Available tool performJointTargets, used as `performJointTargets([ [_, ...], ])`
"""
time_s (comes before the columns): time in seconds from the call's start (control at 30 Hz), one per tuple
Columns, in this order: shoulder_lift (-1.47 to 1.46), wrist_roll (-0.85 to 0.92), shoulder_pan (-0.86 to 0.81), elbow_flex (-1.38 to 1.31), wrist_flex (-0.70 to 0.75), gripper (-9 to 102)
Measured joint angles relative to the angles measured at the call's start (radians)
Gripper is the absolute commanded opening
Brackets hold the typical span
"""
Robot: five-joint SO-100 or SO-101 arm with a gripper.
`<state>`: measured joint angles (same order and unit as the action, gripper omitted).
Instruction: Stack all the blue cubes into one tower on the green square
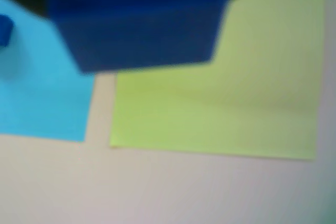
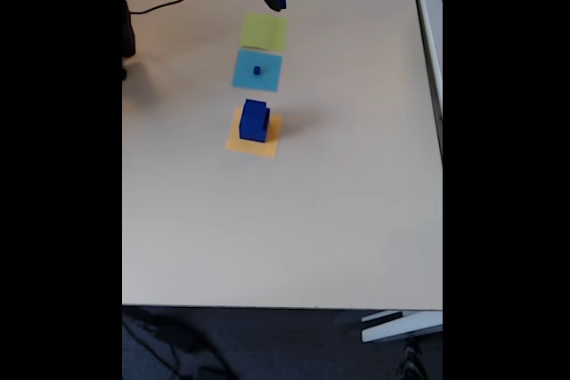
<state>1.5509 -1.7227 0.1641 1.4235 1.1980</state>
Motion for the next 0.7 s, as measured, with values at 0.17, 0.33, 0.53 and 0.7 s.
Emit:
performJointTargets([
  [0.17, -0.058, -0.041, 0.046, 0.017, 0.0, 0],
  [0.33, -0.104, -0.107, 0.1, 0.071, -0.014, 0],
  [0.53, -0.149, -0.126, 0.106, 0.086, -0.049, 0],
  [0.7, -0.199, -0.126, 0.115, 0.086, -0.075, 0],
])
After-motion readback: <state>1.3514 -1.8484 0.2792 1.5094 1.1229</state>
